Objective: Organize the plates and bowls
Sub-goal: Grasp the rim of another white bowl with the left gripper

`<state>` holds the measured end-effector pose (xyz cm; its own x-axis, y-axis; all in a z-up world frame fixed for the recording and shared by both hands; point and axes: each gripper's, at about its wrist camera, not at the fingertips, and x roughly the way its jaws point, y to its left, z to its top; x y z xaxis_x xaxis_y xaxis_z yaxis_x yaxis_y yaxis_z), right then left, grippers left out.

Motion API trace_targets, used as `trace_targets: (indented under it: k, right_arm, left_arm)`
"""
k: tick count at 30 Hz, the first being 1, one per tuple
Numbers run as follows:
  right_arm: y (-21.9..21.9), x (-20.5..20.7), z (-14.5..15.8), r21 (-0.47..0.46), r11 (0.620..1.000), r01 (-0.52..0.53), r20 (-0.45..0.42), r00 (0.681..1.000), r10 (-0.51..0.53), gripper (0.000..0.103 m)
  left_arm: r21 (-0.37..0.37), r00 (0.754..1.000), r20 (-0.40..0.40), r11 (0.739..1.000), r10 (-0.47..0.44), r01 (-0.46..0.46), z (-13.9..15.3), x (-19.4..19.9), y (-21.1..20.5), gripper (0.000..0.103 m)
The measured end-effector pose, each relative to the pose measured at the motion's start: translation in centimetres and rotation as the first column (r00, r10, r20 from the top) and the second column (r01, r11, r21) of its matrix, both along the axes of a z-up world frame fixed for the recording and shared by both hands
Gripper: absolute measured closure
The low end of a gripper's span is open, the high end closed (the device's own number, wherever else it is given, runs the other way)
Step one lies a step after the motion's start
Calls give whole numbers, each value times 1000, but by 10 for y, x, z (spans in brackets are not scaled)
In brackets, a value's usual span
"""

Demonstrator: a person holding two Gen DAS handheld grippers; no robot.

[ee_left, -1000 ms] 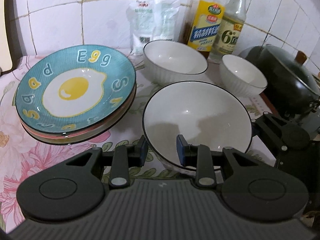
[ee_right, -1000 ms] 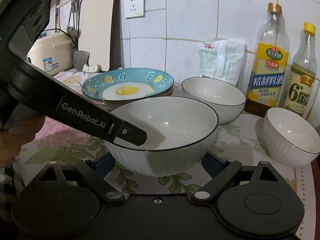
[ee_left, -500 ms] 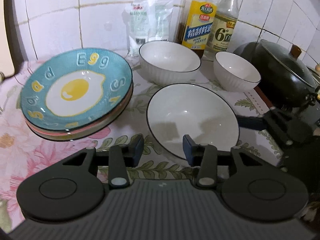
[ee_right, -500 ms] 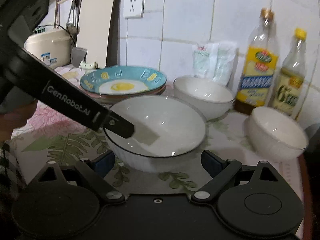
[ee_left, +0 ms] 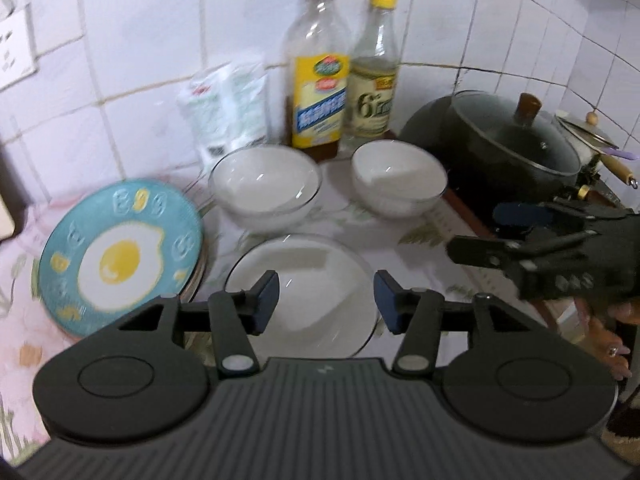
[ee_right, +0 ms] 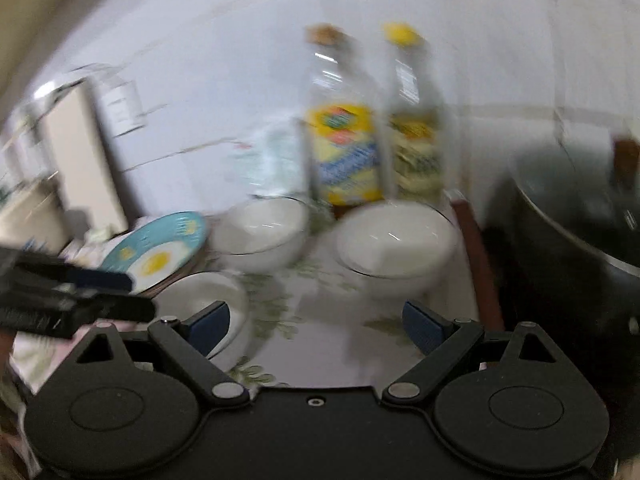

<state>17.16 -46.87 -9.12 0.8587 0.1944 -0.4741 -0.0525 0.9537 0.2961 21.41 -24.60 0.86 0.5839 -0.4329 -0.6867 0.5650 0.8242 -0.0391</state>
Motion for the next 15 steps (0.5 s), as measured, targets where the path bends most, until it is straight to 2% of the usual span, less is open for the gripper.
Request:
trace_targets:
  k: [2, 6, 10, 15]
  right_arm:
    - [-12, 13, -2, 34, 998, 60, -41, 997, -59, 17]
    - [-33, 37, -12, 96, 982, 163, -75, 985, -156, 25]
    - [-48, 59, -26, 125, 962, 244, -121, 966, -229, 37]
    - [-54, 83, -39, 137, 955, 262, -161, 957, -240, 44]
  left_arm:
    - [-4, 1000, 13, 1000, 6, -6, 4, 5, -14, 51]
    - [-40, 999, 26, 998, 46, -45, 3, 20, -42, 50]
    - [-52, 997, -24, 996, 74, -75, -14, 44, -71, 50]
    - [-5, 985, -116, 992, 125, -126, -41, 80, -102, 52]
